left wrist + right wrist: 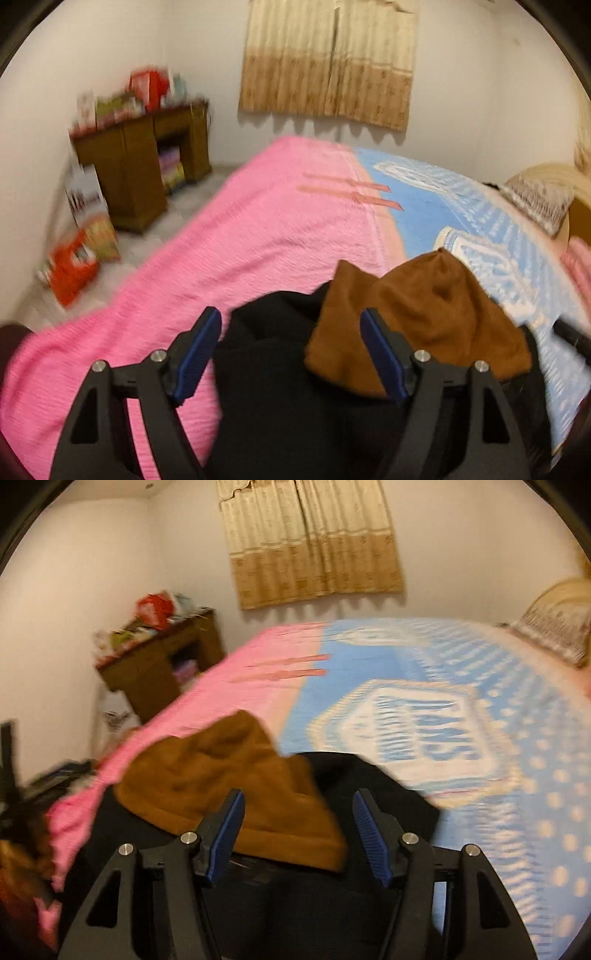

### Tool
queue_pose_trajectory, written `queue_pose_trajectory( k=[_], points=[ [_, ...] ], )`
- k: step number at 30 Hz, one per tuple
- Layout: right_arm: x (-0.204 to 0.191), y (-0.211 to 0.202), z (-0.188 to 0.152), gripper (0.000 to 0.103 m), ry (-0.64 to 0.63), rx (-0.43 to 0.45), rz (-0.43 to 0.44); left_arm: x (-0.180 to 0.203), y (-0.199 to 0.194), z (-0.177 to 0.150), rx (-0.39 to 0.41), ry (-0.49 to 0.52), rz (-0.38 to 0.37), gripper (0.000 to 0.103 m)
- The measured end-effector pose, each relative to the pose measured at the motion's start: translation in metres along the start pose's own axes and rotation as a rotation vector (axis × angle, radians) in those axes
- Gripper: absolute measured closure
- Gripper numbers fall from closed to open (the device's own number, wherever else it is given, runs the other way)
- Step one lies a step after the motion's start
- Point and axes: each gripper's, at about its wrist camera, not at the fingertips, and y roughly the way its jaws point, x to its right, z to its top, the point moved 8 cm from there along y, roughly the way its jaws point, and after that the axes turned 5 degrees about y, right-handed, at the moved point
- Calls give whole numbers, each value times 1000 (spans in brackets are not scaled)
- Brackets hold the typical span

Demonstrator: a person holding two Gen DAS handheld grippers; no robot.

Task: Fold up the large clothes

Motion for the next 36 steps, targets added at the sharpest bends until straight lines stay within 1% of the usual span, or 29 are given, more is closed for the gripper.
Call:
queue_pose_trajectory(
  k=[1,3,4,6,7,8,9,10,11,12,13,15,16,18,20,21,22,23,25,26,27,28,29,30,31,33,34,35,36],
  points=[
    [-6,14,2,36,6,-25,21,7,13,1,-32,-19,-26,23],
    [-16,34,5,36,21,-46,34,28,32,-9,-97,-12,-45,23],
    [-18,52,6,36,39,-75,39,37,48,-13,-137,9,-48,23],
    [-22,78,2,36,53,-111,28,56,61,-32,-194,42,-34,25],
    [-27,93,-2,36,37,-138,36,60,69,-40,-219,49,-30,37],
    [-32,106,-7,36,-1,-166,32,63,72,-48,-238,56,-34,55],
    [-35,116,-13,47,-46,-181,-3,68,75,-54,-251,69,-54,62],
    [-38,123,-18,63,-110,-185,-56,71,71,-54,-230,72,-78,76],
    [-42,123,-19,77,-134,-188,-54,70,66,-53,-214,70,-101,82],
    [-45,118,-18,82,-159,-165,-55,70,56,-49,-189,69,-128,82],
    [-51,103,-11,88,-197,-99,-67,69,43,-44,-148,70,-145,82],
    [-59,74,0,90,-222,-3,-38,63,15,-34,-68,46,-196,82],
    [-66,50,5,90,-228,54,3,60,-2,-30,-26,24,-232,82],
    [-77,21,0,90,-262,73,71,54,-24,-31,8,11,-271,82],
    [-83,3,-17,90,-289,37,124,51,-39,-40,10,32,-285,81],
    [-86,0,-27,90,-304,6,155,49,-45,-50,-4,60,-280,78],
    [-84,-3,-47,90,-333,-59,174,44,-50,-63,-32,88,-254,71],
    [-81,-4,-62,90,-349,-105,166,40,-50,-70,-55,99,-221,64],
    [-64,2,-90,89,-355,-197,111,23,-52,-96,-110,112,-137,56],
    [-58,2,-99,89,-346,-225,104,18,-51,-101,-125,115,-115,51],
    [-50,1,-107,88,-320,-257,111,9,-52,-108,-137,116,-69,50],
    [-46,0,-109,87,-297,-266,115,2,-53,-108,-136,116,-29,50],
    [-41,-4,-107,85,-267,-263,114,-4,-56,-106,-124,117,6,50],
    [-39,-9,-101,84,-240,-244,125,-7,-60,-101,-108,114,13,50],
    [-38,-13,-91,84,-213,-215,138,-6,-65,-93,-90,105,6,50],
    [-36,-25,-66,83,-141,-120,154,0,-68,-77,-54,88,-20,47],
    [-39,-32,-50,83,-97,-69,175,6,-68,-69,-35,83,-34,41],
    [-46,-33,-35,83,-69,-36,196,14,-67,-62,-15,83,-46,37],
    [-53,-31,-24,83,-56,-12,193,24,-65,-55,6,91,-55,36]
  ],
)
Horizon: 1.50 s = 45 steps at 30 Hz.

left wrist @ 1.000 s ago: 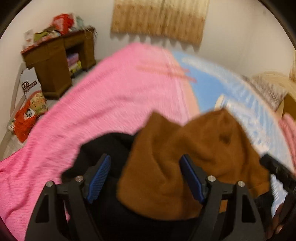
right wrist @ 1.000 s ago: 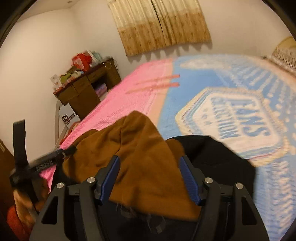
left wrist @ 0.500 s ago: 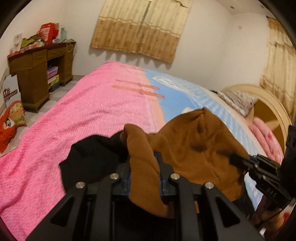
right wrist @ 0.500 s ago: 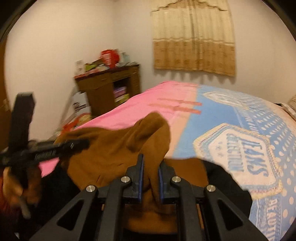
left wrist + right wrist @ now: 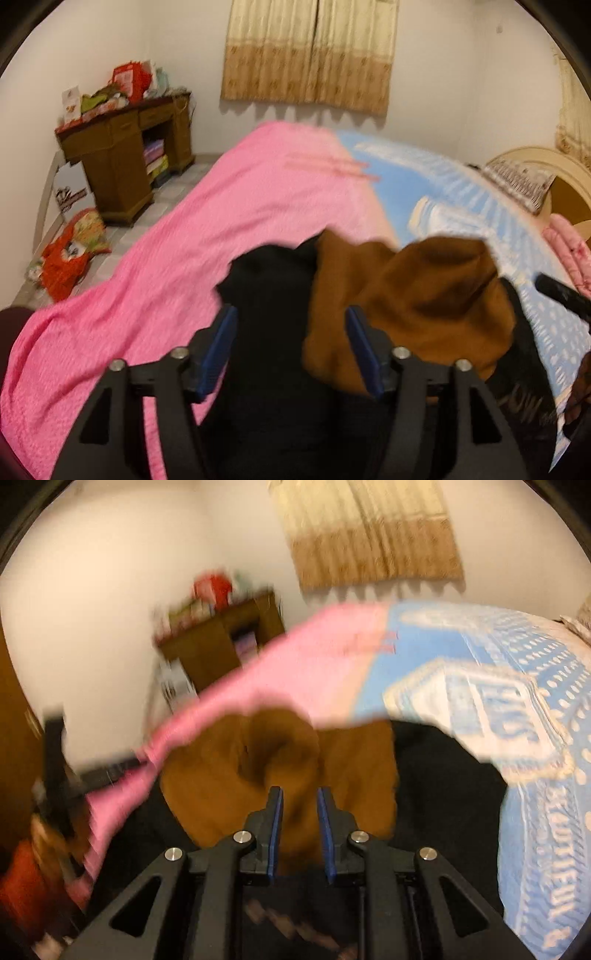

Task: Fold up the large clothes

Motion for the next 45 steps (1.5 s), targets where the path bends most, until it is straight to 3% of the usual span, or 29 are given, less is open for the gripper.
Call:
queue_pose_trajectory(
  k=[2,4,8,10,12,18,20,22,23,24,26,28,29,30,33,35,38,40,42,45],
  points=[
    [-15,20,17,83,8,27,33,12,11,4,25,22,32,34],
    [-23,56,16,83,-7,-1,2,14,25,-4,0,22,81,34],
    [-16,151,-40,81,-36,-232,-13,3,57,-42,-110,-49,77,33],
    [-11,155,-44,80,-26,-147,37,-1,66,-57,-81,-48,67,32],
    [-8,158,-42,80,0,-159,54,1,63,-57,-49,-29,62,29],
    [-8,160,-40,80,6,-168,41,3,64,-53,-55,-16,81,26],
    [-3,134,-31,80,74,-171,36,4,62,-53,-54,-20,79,26],
    [-7,88,-22,77,76,-79,89,3,63,-52,-53,-20,80,26],
    [-9,70,-22,64,52,-55,90,5,64,-53,-54,-18,83,26],
    [-4,58,-26,39,20,-48,60,6,65,-53,-55,-14,88,26],
    [14,50,-44,15,-32,-94,-56,8,65,-54,-56,-6,98,26],
    [48,64,-78,15,-51,-213,-177,9,66,-54,-57,-2,101,25],
    [60,71,-90,15,-51,-246,-197,11,67,-54,-60,9,107,25],
    [60,67,-92,15,-76,-193,-185,11,67,-54,-64,18,122,25],
    [49,59,-82,15,-96,-208,-254,11,61,-54,-75,39,145,24],
    [37,38,-76,15,-84,-146,-234,10,43,-57,-77,37,104,24],
    [26,-32,-69,15,-64,-38,-174,-9,-11,-70,-44,-16,4,19],
    [28,-88,-75,15,-59,32,-158,-30,-48,-84,-21,-38,-22,15],
    [33,-134,-92,15,-44,58,-136,-47,-85,-98,17,-38,-38,15],
    [47,-184,-135,15,-7,28,-138,-70,-141,-128,70,-3,-15,14]
  ],
)
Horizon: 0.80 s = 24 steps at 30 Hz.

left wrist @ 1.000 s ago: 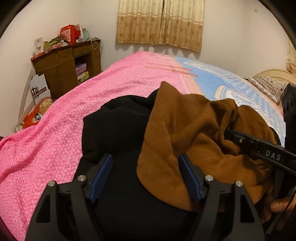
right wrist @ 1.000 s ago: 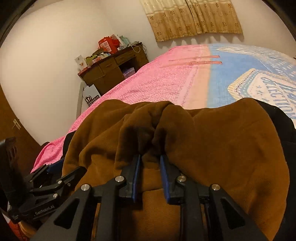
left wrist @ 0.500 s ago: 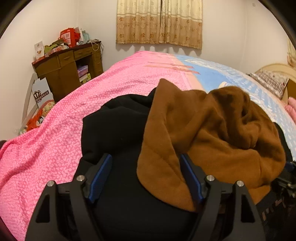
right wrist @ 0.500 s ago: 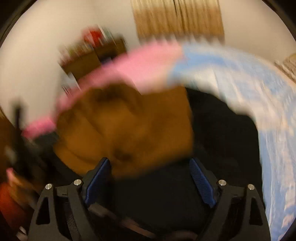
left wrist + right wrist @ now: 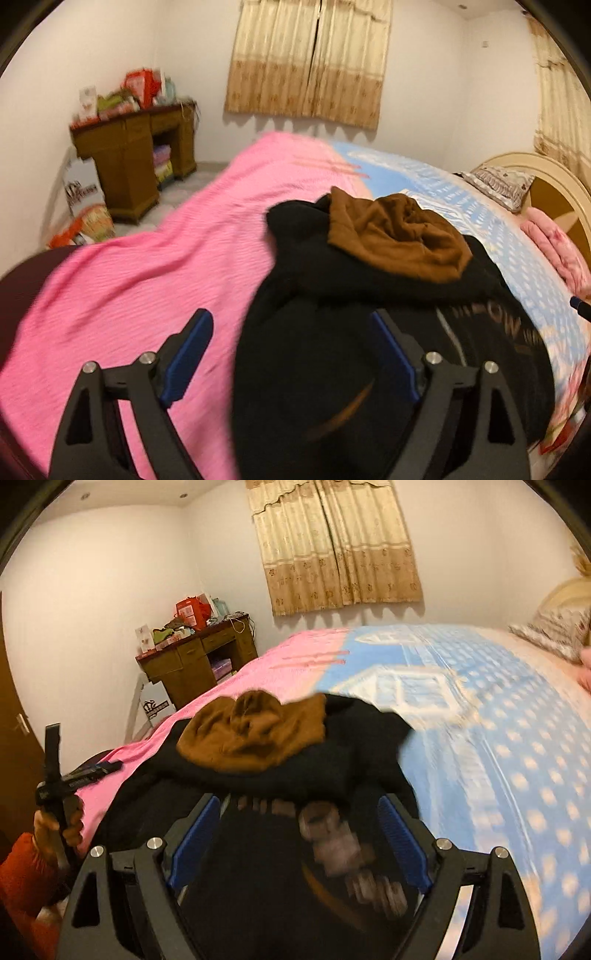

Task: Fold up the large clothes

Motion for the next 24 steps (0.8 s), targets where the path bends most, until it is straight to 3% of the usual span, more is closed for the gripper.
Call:
queue_pose_trajectory(
  k=[5,9,14,17,20,21,24],
  points=[
    [28,-34,-82,15,50,-115,-61,-17,-46,-48,-18,-11,-28,10],
    [34,-52,-123,15,149,-140,36,-14,-54,-83,-49,-47,-89,10],
    [21,-21,-161,16,170,-240,51,-10,-45,-112,-114,-78,-119,11],
    [16,-8,-174,17,147,-269,-3,2,-44,-120,-134,-83,-167,14],
    [13,-14,-173,32,175,-289,23,23,-50,-134,-184,-9,-245,27],
    [12,-15,-173,42,188,-300,48,27,-48,-137,-197,12,-247,27],
    [19,-7,-181,53,273,-347,98,35,-37,-149,-229,56,-208,29]
  ],
)
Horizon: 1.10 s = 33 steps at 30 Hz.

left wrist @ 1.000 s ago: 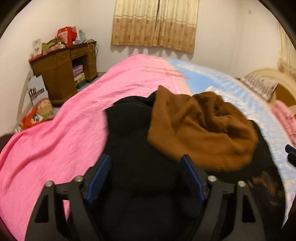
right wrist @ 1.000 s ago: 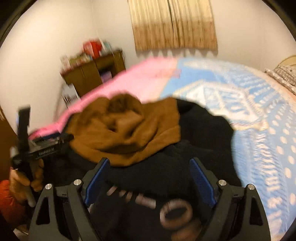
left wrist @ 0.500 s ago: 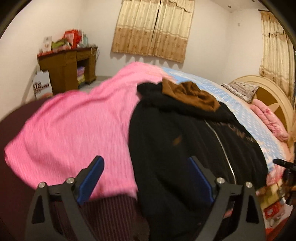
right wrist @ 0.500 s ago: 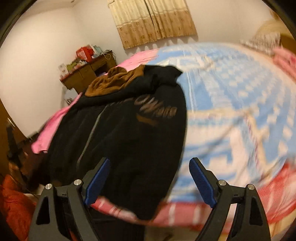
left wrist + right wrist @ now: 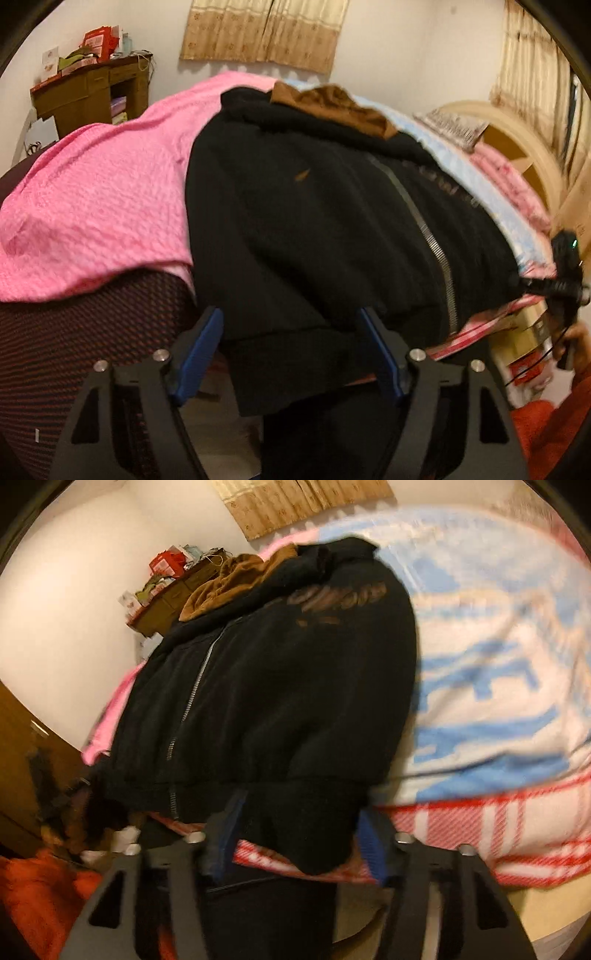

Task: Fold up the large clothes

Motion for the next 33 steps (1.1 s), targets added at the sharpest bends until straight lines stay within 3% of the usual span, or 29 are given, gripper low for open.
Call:
queue_pose_trajectory(
  k=[2,3,4,5,6,10,13,15,16,19,21,22,23,25,27,29,31,33],
  points=[
    [6,9,4,59,28,0,16,0,3,3,4,14,34,42],
    [7,9,5,64,41,3,37,-1,2,7,13,-3,24,54],
    [7,7,5,69,54,4,56,-3,1,10,14,-31,2,86],
    [7,4,5,79,73,-5,84,-7,0,12,2,-74,-20,85],
    [5,2,5,82,95,-21,115,-10,-3,17,4,-114,-46,85],
    [-10,-23,24,85,161,-11,281,-3,-29,54,81,-114,-98,85],
    [-31,-44,62,86,168,39,409,-6,-39,94,122,-140,-145,86],
    [-47,-49,92,86,153,65,456,-19,-41,128,142,-183,-155,100],
    [-53,-49,109,86,141,84,464,-29,-40,151,168,-213,-158,101],
    [-59,-37,161,88,139,139,453,-62,-28,203,218,-291,-128,101],
    [-56,-23,194,91,158,177,433,-82,-13,223,230,-317,-35,101],
    [-49,-10,214,91,165,216,364,-94,-2,235,221,-315,45,101],
    [-49,3,226,91,172,230,312,-98,3,240,216,-307,76,101],
    [-32,36,244,91,187,229,210,-98,10,246,198,-265,70,100],
    [-16,68,244,91,196,180,130,-93,6,239,172,-206,27,86],
    [-6,96,231,91,178,120,69,-93,-7,222,184,-153,38,55],
    [-7,103,223,91,113,126,53,-95,-26,197,218,-88,88,36],
    [-14,96,219,91,57,138,43,-91,-33,177,213,-52,120,34]
  ],
)
